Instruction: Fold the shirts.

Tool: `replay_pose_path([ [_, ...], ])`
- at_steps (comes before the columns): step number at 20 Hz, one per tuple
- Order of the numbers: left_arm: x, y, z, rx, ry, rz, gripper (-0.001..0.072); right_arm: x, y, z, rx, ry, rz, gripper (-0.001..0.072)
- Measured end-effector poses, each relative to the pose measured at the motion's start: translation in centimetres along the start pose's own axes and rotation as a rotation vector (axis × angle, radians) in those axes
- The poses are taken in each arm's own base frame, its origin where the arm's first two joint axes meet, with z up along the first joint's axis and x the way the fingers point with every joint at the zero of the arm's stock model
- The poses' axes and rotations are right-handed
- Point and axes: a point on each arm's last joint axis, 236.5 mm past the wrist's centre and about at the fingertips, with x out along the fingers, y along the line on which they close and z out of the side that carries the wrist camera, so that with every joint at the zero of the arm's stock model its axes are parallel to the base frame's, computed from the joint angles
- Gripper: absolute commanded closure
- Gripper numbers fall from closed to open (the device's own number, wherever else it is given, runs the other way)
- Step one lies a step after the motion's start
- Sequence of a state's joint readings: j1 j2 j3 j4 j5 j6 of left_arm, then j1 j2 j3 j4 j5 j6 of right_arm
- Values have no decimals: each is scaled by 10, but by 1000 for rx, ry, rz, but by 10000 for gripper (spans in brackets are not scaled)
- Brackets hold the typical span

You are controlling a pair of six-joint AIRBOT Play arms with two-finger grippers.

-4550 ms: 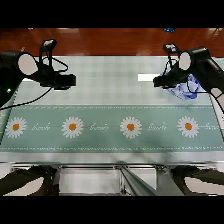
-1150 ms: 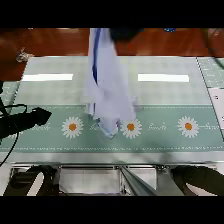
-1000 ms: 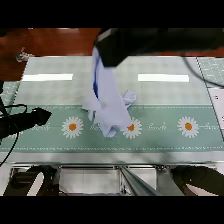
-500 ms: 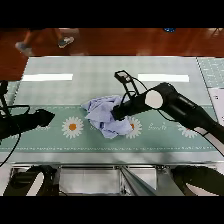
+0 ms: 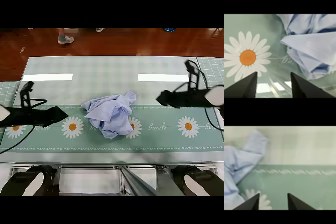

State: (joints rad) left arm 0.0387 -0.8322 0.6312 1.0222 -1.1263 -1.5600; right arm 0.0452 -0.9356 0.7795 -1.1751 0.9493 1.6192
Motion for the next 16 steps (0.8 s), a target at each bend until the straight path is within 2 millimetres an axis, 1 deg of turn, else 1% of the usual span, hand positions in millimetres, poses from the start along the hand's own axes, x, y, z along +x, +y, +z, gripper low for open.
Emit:
replay_pose_path([
  [1, 13, 0, 2, -30, 31, -22, 199, 1, -14, -12, 51, 10, 4, 304],
  [2, 27, -3, 3, -62, 63, -57, 199, 4, -23, -26, 98, 23, 21, 304],
  [3, 40, -7, 6, -93, 83, -94, 199, 7, -27, -42, 137, 43, 45, 304],
  [5, 64, -13, 15, -156, 114, -166, 199, 13, -28, -63, 188, 68, 89, 304],
  [7, 87, -13, 25, -208, 140, -206, 199, 16, -26, -81, 213, 101, 127, 304],
  [9, 105, -14, 33, -237, 166, -224, 199, 17, -22, -93, 223, 128, 156, 304],
  [11, 120, -18, 43, -240, 177, -236, 199, 17, -19, -98, 226, 142, 176, 304],
  [14, 136, -33, 58, -216, 185, -254, 200, 17, -16, -103, 231, 156, 192, 304],
  [15, 141, -38, 62, -203, 189, -255, 220, 17, -15, -104, 231, 159, 196, 304],
  [16, 146, -42, 67, -193, 186, -255, 319, 16, -14, -106, 230, 165, 199, 304],
])
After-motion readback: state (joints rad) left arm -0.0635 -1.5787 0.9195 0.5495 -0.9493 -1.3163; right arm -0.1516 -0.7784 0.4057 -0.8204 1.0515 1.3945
